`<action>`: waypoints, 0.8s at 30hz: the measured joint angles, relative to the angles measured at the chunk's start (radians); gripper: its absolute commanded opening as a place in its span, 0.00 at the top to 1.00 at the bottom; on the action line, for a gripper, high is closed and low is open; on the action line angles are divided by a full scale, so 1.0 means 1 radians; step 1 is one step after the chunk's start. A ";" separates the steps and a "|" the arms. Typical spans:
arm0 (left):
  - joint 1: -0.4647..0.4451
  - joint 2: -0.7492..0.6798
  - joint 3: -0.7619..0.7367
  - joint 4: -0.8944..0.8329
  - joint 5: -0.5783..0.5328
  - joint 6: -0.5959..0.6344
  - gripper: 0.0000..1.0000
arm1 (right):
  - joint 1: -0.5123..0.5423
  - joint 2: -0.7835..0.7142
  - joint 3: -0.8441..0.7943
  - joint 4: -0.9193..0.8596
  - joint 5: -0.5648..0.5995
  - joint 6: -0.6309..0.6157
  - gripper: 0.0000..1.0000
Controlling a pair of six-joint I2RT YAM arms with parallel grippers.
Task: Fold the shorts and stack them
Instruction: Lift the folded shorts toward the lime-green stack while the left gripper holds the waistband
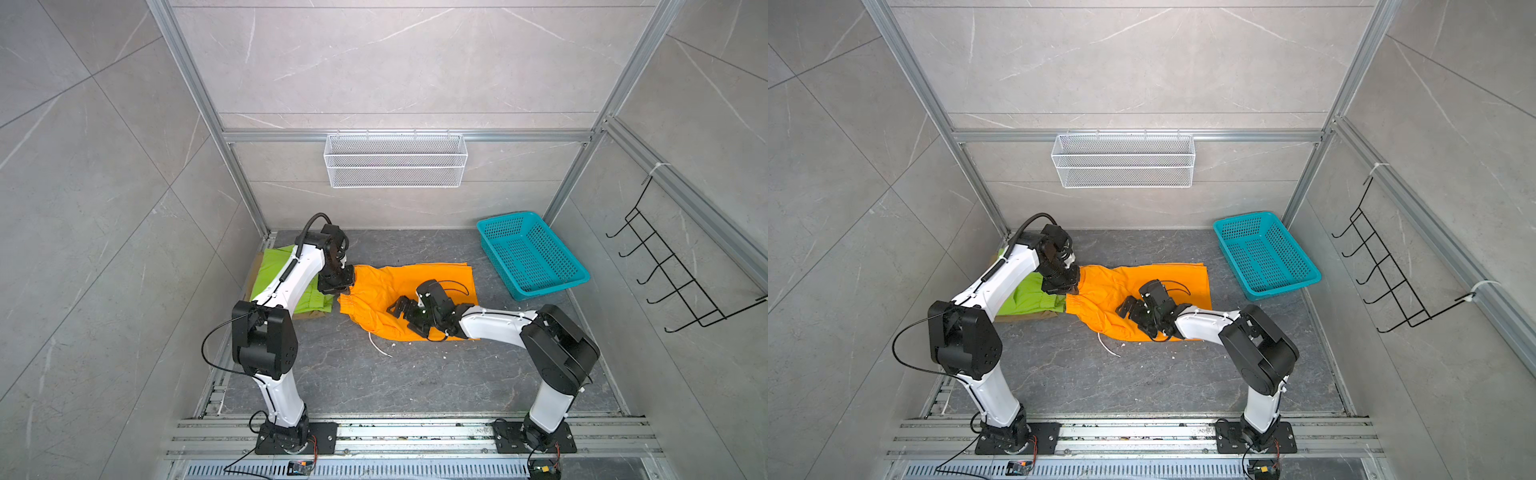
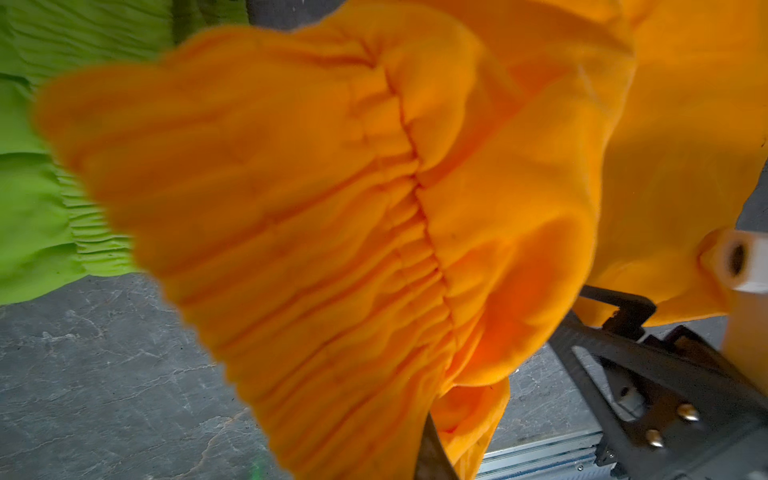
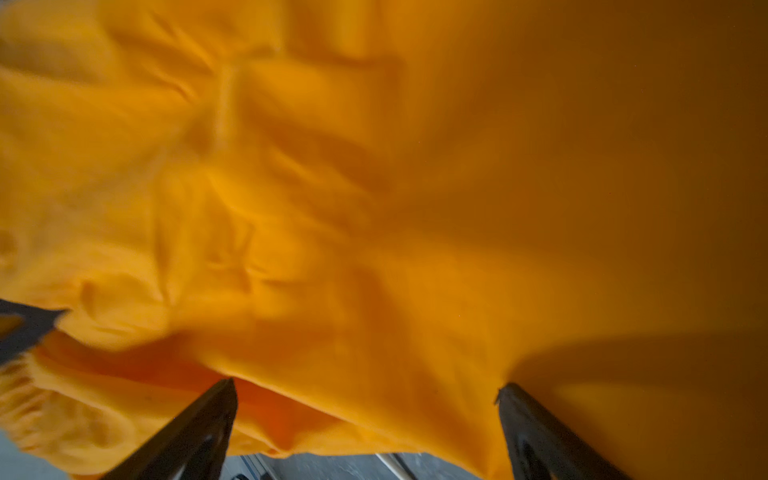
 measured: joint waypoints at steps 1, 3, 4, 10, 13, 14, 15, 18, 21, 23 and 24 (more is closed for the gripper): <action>0.001 0.000 0.017 -0.004 0.000 0.002 1.00 | -0.025 0.007 0.060 -0.023 -0.002 -0.013 0.00; 0.001 0.000 0.047 -0.007 0.000 0.004 1.00 | -0.068 0.032 0.172 -0.049 -0.003 -0.031 0.00; 0.001 0.000 0.063 -0.008 0.000 0.007 1.00 | -0.088 0.056 0.238 -0.055 -0.003 -0.038 0.00; 0.001 0.014 0.140 -0.028 0.002 0.023 1.00 | -0.135 0.282 0.540 -0.064 0.003 -0.042 0.00; 0.001 0.033 0.166 -0.038 0.002 0.027 1.00 | -0.129 0.412 0.634 -0.064 0.001 -0.024 0.00; 0.001 0.038 0.173 -0.041 0.002 0.030 1.00 | -0.127 0.448 0.655 -0.066 0.000 -0.015 0.00; 0.001 0.042 0.177 -0.043 0.002 0.033 1.00 | -0.127 0.487 0.681 -0.069 0.000 -0.010 0.00; 0.001 0.045 0.184 -0.051 0.001 0.041 1.00 | -0.125 0.583 0.745 -0.079 0.001 0.008 0.00; 0.004 0.046 0.188 -0.056 0.000 0.047 1.00 | -0.125 0.618 0.800 -0.073 -0.003 0.013 0.00; 0.012 0.046 0.188 -0.060 0.001 0.050 1.00 | -0.125 0.619 0.819 -0.084 -0.002 0.012 0.00; 0.019 0.046 0.188 -0.062 0.001 0.054 1.00 | -0.125 0.618 0.829 -0.087 0.002 0.011 0.00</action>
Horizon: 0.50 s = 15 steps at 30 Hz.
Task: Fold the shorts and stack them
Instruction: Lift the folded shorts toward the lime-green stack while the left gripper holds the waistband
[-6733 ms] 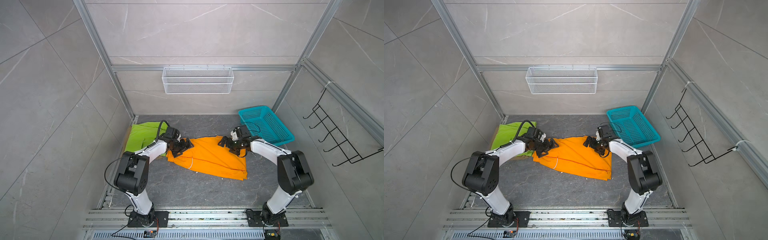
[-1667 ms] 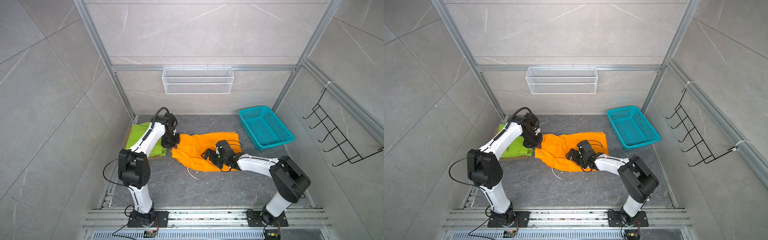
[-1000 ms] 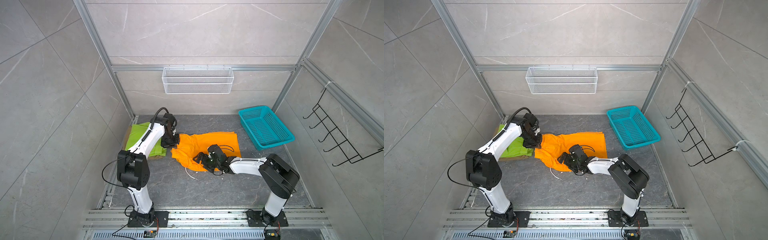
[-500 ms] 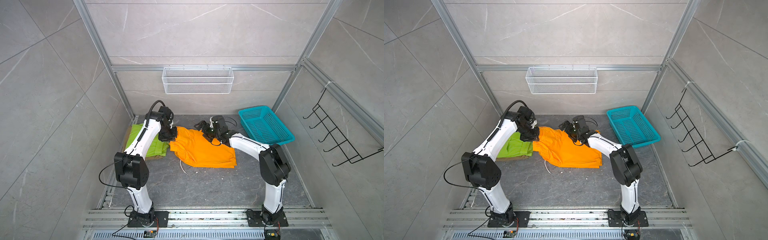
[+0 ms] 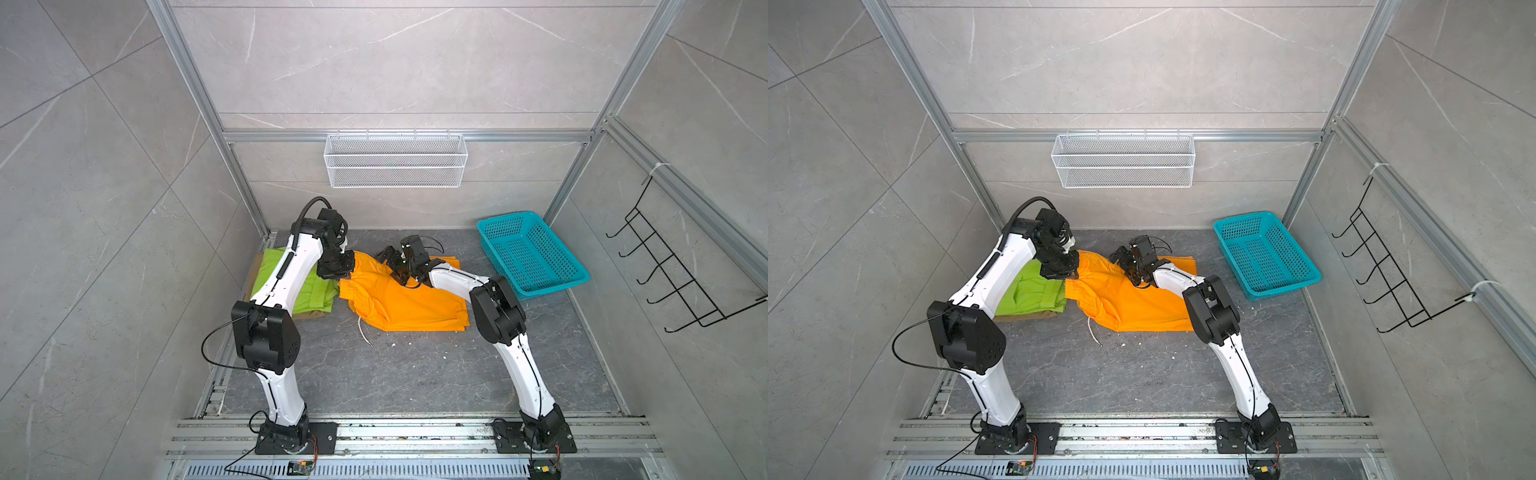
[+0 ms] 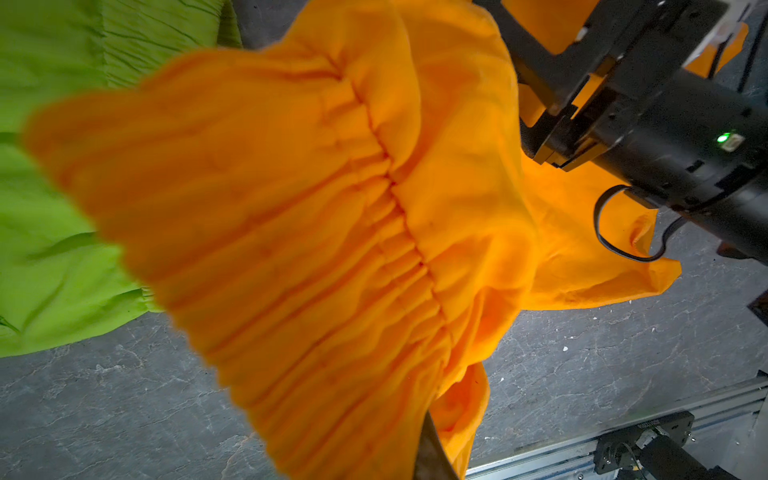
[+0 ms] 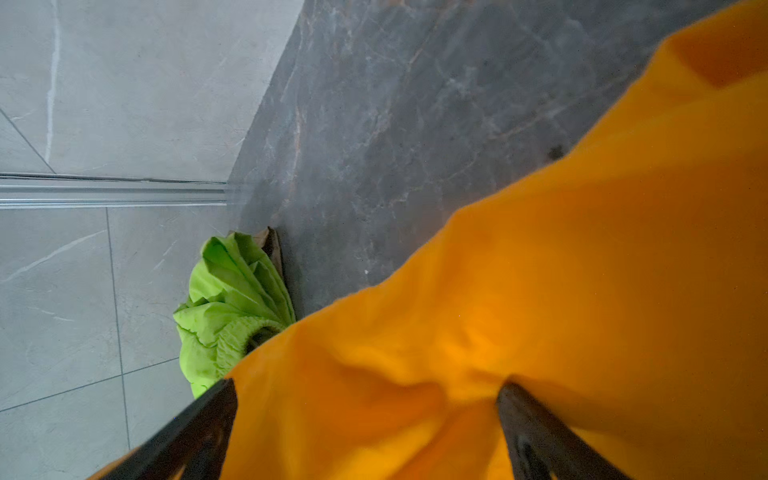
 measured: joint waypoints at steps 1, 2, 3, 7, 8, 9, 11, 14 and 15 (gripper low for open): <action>0.009 0.000 0.000 -0.002 0.000 0.004 1.00 | 0.000 -0.001 0.008 -0.004 0.005 -0.003 0.00; 0.016 0.000 0.000 -0.002 0.000 0.006 1.00 | 0.000 -0.002 0.011 -0.008 0.010 -0.007 0.00; 0.024 0.000 0.000 -0.003 0.000 0.010 1.00 | 0.000 -0.002 0.017 -0.020 0.016 -0.010 0.00; 0.042 0.001 0.002 -0.006 0.000 0.018 1.00 | -0.002 -0.002 0.087 -0.096 0.031 -0.023 0.00; 0.044 0.003 0.008 -0.011 0.001 0.018 1.00 | -0.002 0.002 0.115 -0.108 0.032 -0.026 0.00; 0.043 0.005 0.013 -0.013 0.002 0.018 1.00 | -0.002 0.010 0.147 -0.113 0.035 -0.027 0.00; 0.043 0.011 0.024 -0.016 0.003 0.018 1.00 | -0.002 0.037 0.222 -0.122 0.042 -0.031 0.00; 0.042 0.021 0.034 -0.019 0.003 0.018 1.00 | -0.002 0.111 0.339 -0.139 0.048 -0.035 0.00; 0.042 0.023 0.034 -0.019 0.003 0.018 1.00 | -0.001 0.141 0.374 -0.151 0.049 -0.037 0.00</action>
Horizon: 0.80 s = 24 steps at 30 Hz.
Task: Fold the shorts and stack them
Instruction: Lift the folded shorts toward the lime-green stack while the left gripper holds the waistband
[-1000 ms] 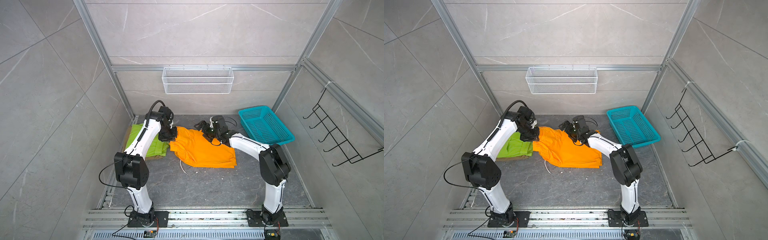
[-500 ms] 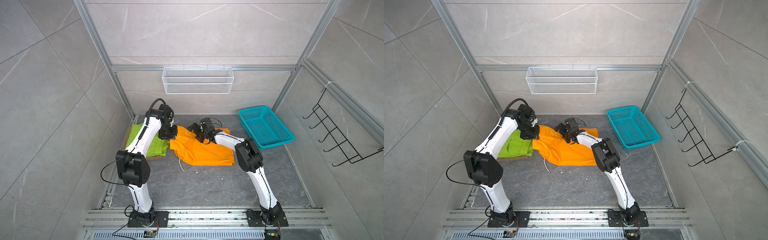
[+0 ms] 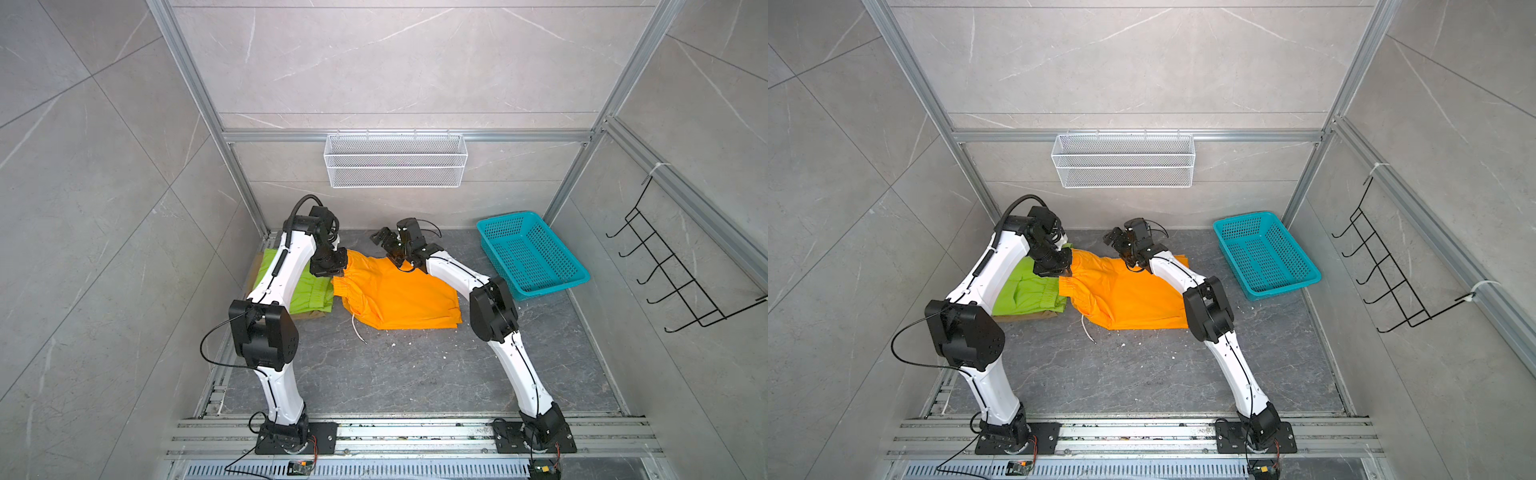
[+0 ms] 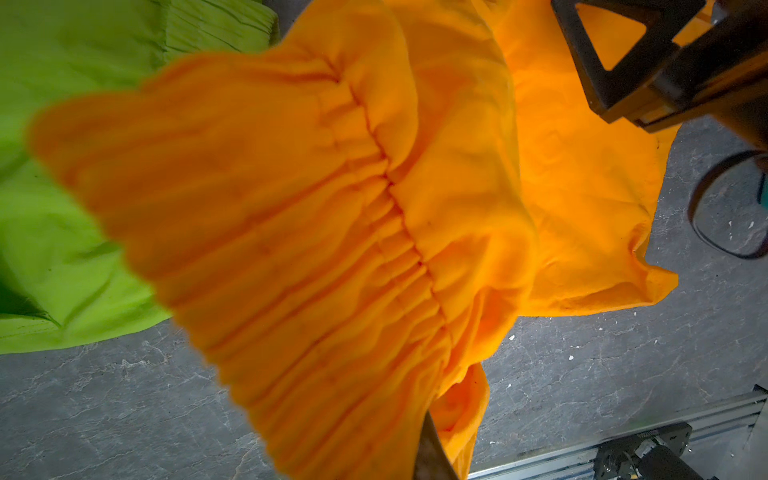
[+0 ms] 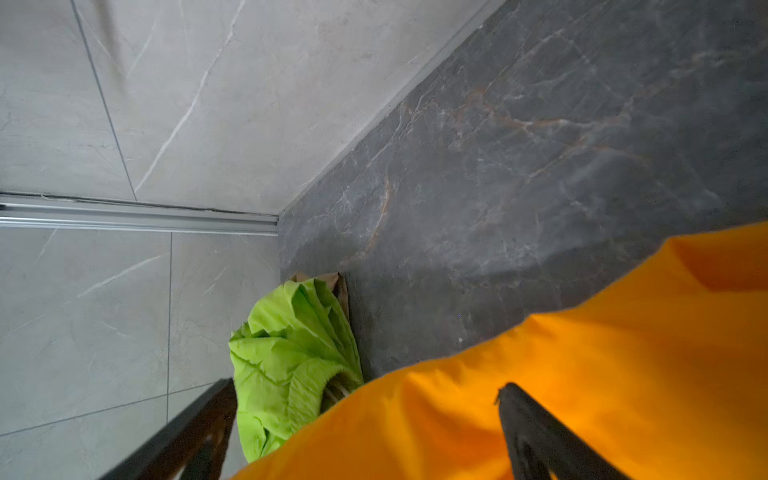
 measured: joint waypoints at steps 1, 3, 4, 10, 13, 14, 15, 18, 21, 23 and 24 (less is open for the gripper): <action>0.000 0.002 0.000 -0.002 0.000 0.000 1.00 | 0.000 0.025 0.024 -0.010 0.000 0.000 0.00; 0.000 0.007 0.000 -0.003 -0.001 0.000 1.00 | 0.003 0.072 0.054 -0.035 0.001 0.000 0.00; 0.000 0.009 0.000 -0.003 -0.001 0.000 1.00 | 0.005 0.093 0.061 -0.051 0.004 0.000 0.00; 0.001 0.021 0.032 -0.027 -0.013 0.005 1.00 | 0.017 0.150 0.205 -0.164 0.000 -0.043 0.00; 0.003 0.027 0.058 -0.044 -0.047 0.014 1.00 | 0.021 0.149 0.269 -0.236 -0.008 -0.082 0.00; 0.005 0.029 0.071 -0.057 -0.060 0.018 1.00 | 0.021 0.138 0.274 -0.255 -0.008 -0.100 0.00; 0.006 0.030 0.080 -0.065 -0.074 0.021 1.00 | 0.021 0.126 0.273 -0.279 -0.009 -0.114 0.00; 0.018 0.039 0.133 -0.100 -0.119 0.029 1.00 | 0.015 0.052 0.225 -0.358 -0.016 -0.164 0.00; 0.023 0.047 0.193 -0.129 -0.150 0.035 1.00 | -0.003 -0.069 0.118 -0.432 -0.023 -0.233 0.00; 0.024 0.056 0.235 -0.149 -0.154 0.036 1.00 | -0.022 -0.160 0.021 -0.458 -0.023 -0.286 0.00; 0.024 0.065 0.262 -0.161 -0.156 0.036 1.00 | -0.033 -0.213 -0.046 -0.463 -0.022 -0.315 0.00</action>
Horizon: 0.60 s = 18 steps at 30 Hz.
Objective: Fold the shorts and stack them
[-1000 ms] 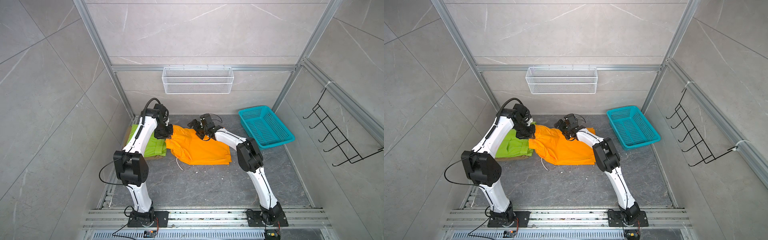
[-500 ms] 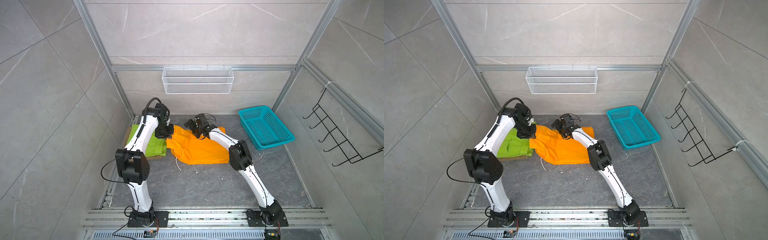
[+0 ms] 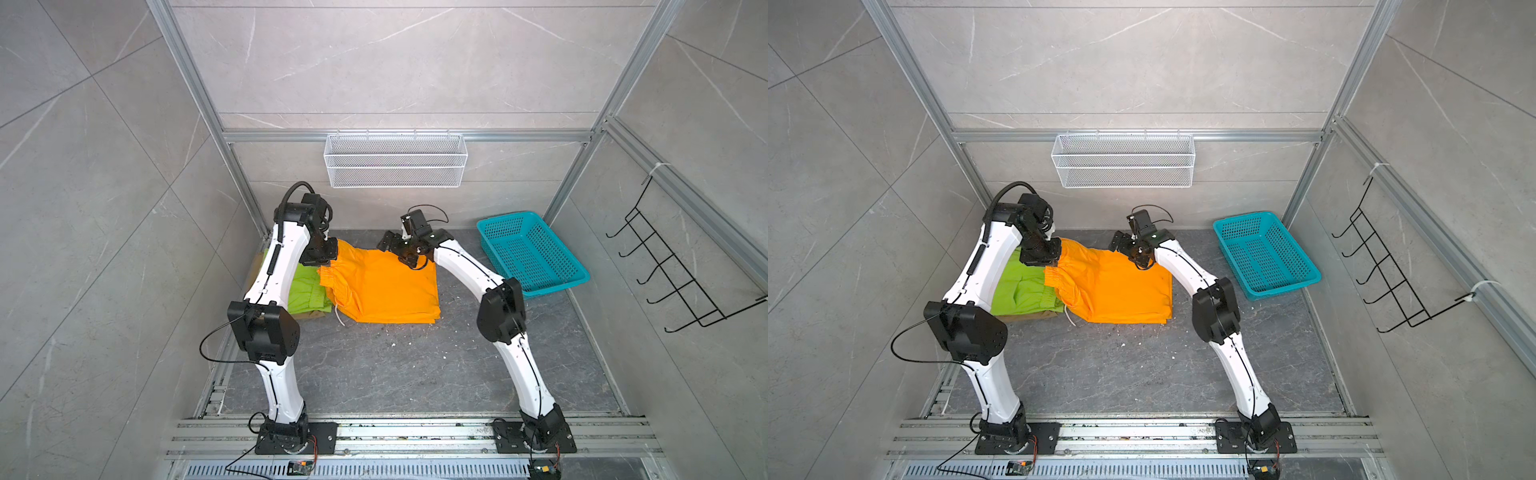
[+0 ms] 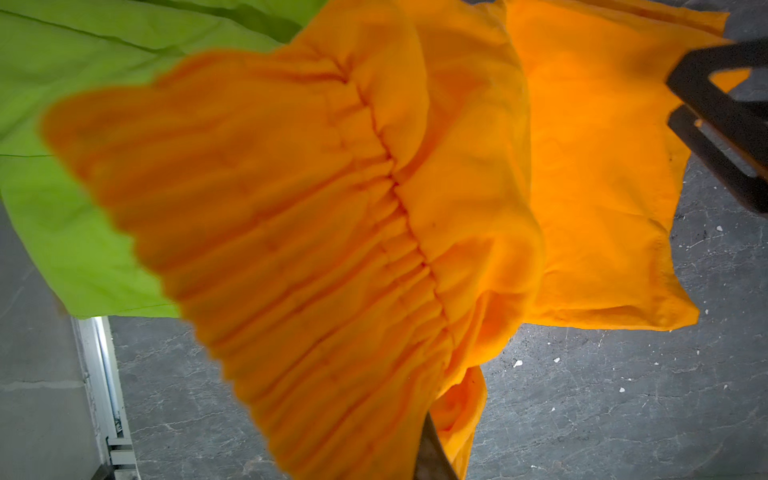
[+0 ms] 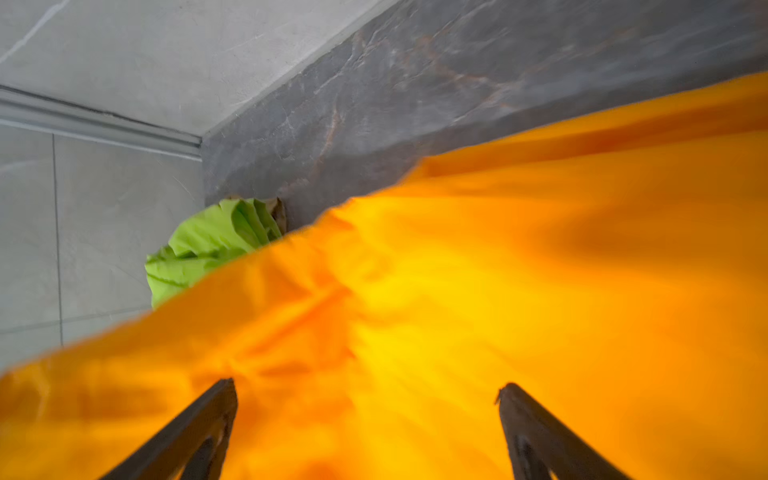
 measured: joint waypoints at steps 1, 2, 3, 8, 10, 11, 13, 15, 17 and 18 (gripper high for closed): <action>0.000 0.010 0.025 -0.008 0.000 0.000 1.00 | -0.011 -0.053 -0.073 -0.001 0.001 -0.027 0.00; -0.001 0.021 0.045 -0.014 0.001 0.000 1.00 | -0.019 -0.093 -0.133 -0.001 0.003 -0.047 0.00; -0.003 0.036 0.069 -0.026 0.004 0.000 1.00 | -0.030 -0.140 -0.208 0.002 0.007 -0.070 0.00; -0.025 0.094 0.129 -0.041 0.045 -0.010 0.98 | -0.068 -0.278 -0.517 0.026 0.018 -0.135 0.00; -0.040 0.114 0.138 -0.039 0.077 -0.025 0.98 | -0.077 -0.289 -0.593 0.036 0.017 -0.150 0.00; -0.048 0.123 0.145 -0.040 0.089 -0.034 0.97 | -0.079 -0.289 -0.620 0.041 0.015 -0.154 0.00; -0.067 0.142 0.155 -0.033 0.132 -0.060 0.96 | -0.080 -0.289 -0.669 0.059 0.010 -0.157 0.00; -0.082 0.159 0.165 -0.016 0.183 -0.090 0.96 | -0.080 -0.289 -0.702 0.084 0.000 -0.156 0.00; -0.093 0.174 0.166 0.008 0.241 -0.123 0.96 | -0.080 -0.289 -0.728 0.114 -0.011 -0.155 0.00; -0.099 0.184 0.166 0.023 0.271 -0.144 0.97 | -0.080 -0.289 -0.743 0.137 -0.018 -0.152 0.00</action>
